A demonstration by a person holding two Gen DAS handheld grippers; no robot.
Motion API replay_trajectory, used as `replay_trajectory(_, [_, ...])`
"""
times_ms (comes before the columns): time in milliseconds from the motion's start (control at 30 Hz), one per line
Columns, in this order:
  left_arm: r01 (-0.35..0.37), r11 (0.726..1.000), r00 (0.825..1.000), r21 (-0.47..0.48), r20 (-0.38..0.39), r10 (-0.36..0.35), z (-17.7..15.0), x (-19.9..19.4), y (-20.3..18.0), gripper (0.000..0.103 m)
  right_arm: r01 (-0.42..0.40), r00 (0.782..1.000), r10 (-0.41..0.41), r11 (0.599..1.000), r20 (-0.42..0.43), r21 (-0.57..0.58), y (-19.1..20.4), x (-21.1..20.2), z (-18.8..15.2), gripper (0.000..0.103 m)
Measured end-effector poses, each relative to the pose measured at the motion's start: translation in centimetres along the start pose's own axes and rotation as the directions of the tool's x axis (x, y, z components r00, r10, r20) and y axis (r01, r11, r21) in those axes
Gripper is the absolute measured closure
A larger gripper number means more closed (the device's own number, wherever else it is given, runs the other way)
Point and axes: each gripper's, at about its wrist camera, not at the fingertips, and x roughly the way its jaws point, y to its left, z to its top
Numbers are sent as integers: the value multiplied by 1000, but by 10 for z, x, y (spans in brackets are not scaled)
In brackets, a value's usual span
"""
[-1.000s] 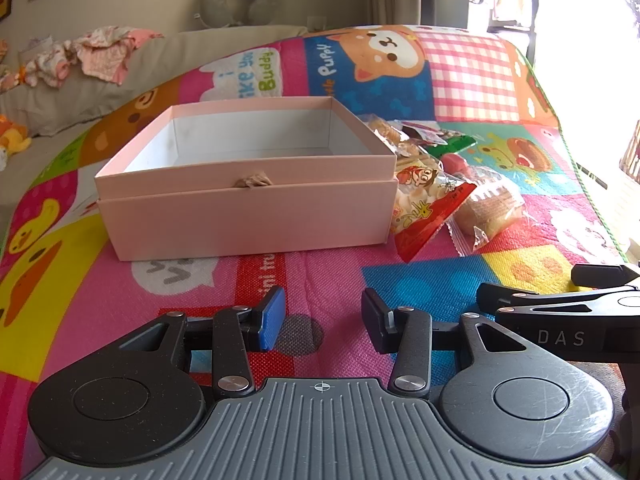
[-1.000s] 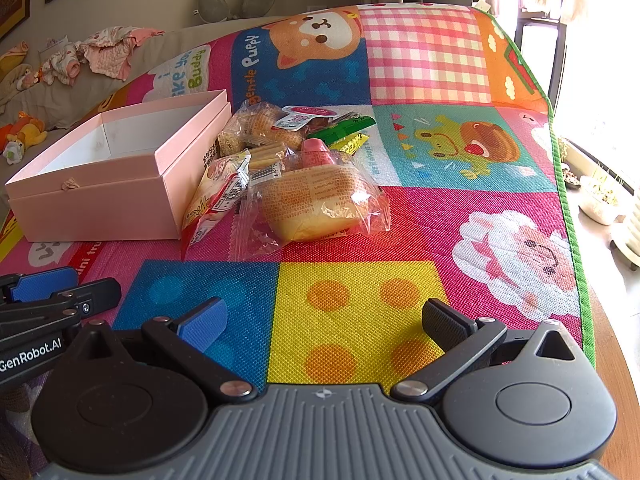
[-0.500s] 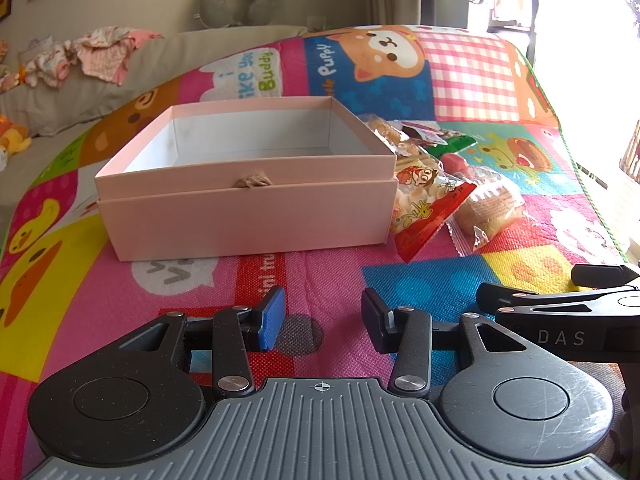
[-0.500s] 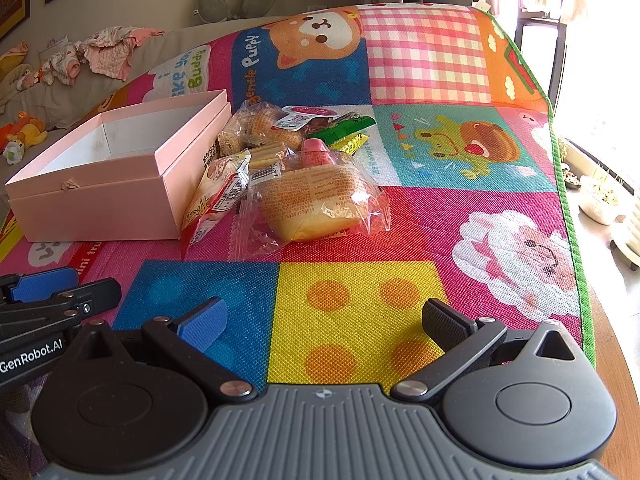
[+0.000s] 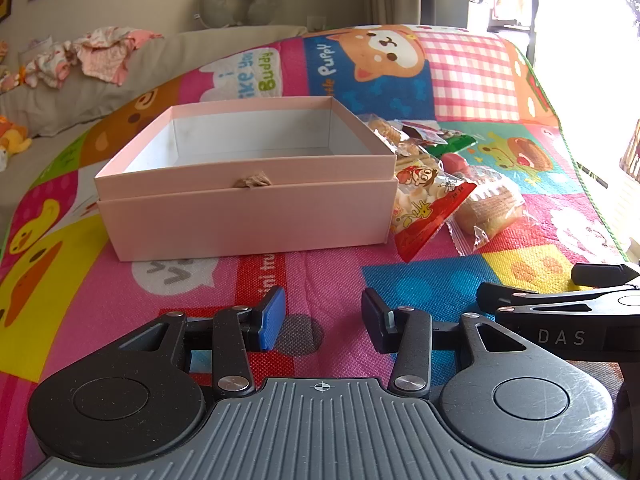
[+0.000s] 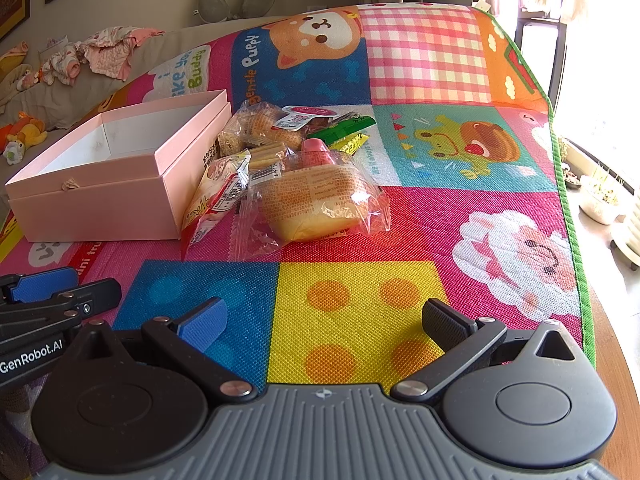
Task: Organize objects
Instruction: 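Move the left tool toward the pink box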
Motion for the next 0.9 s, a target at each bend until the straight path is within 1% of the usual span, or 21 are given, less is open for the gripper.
replay_trajectory(167, [-14,1000,1000,17,-1,14,0,0,-3,55,-3,1000,3,1000,1,3,-1,0,0,0])
replay_trajectory(267, [-8,1000,1000,2,-1,8,0,0,-1,55,-4,1000,4,1000,-1,-6,1,1,1,0])
replay_trajectory(467, [-18,1000,1000,15,0,18,0,0,-3,55,-54,996,51,998,-70,-31,-5,2,10,0])
replay_trajectory(700, [-22,1000,1000,19,-1,22,0,1,-4,54,-36,994,33,999,-105,-30,-1,5,13,0])
replay_trajectory(900, [-20,1000,1000,14,-1,20,0,1,-3,54,-17,993,15,1000,-115,-21,1,4,13,0])
